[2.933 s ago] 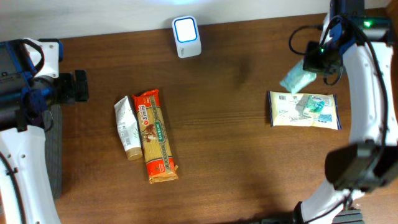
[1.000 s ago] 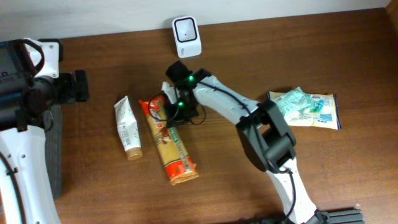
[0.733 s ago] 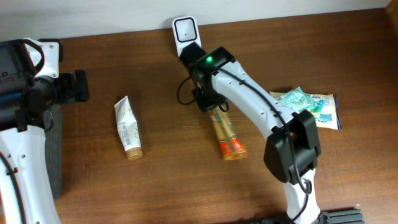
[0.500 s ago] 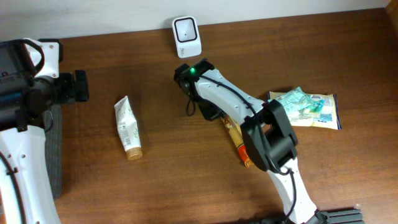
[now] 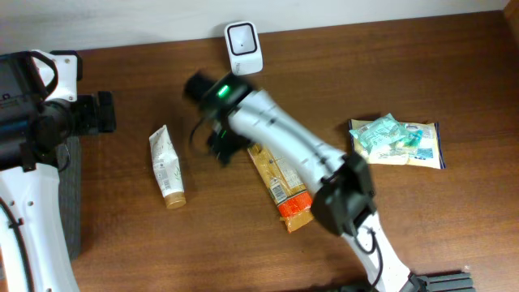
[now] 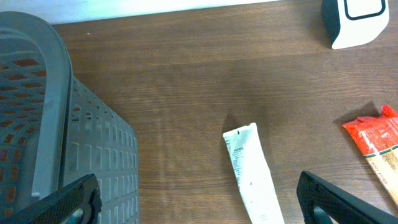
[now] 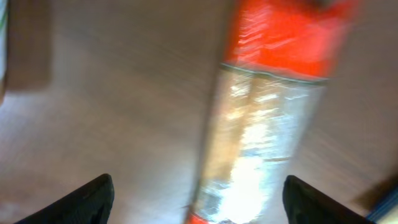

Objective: Scan the item barcode

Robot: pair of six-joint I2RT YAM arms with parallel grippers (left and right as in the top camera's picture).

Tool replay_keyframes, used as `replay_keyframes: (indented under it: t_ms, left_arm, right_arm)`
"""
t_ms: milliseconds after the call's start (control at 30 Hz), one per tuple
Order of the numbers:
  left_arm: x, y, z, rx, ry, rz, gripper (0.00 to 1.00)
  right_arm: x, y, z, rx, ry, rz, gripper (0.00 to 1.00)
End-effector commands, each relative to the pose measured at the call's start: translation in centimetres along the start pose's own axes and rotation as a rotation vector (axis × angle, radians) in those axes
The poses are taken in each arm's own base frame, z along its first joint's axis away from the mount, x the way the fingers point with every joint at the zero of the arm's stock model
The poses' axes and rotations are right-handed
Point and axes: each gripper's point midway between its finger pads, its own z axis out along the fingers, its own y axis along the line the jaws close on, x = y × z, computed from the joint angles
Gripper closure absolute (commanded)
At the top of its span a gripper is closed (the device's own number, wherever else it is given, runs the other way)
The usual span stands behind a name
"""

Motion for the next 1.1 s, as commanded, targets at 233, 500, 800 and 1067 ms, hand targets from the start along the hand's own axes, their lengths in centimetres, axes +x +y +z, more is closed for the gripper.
replay_keyframes:
  t_ms: [233, 500, 800, 1067]
  left_arm:
    - [-0.1, 0.0, -0.5, 0.004, -0.011, 0.011, 0.01]
    - [-0.1, 0.0, -0.5, 0.004, -0.011, 0.011, 0.01]
    - [-0.1, 0.0, -0.5, 0.004, -0.011, 0.011, 0.01]
    - [-0.1, 0.0, -0.5, 0.004, -0.011, 0.011, 0.01]
  right_arm:
    - [3.9, -12.8, 2.0, -0.578, 0.039, 0.054, 0.05]
    - [7.9, -9.4, 8.3, -0.773, 0.138, 0.088, 0.16]
    - [8.2, -4.6, 14.2, -0.669, 0.187, 0.140, 0.53]
    - [7.1, -4.8, 13.0, -0.679, 0.153, 0.131, 0.96]
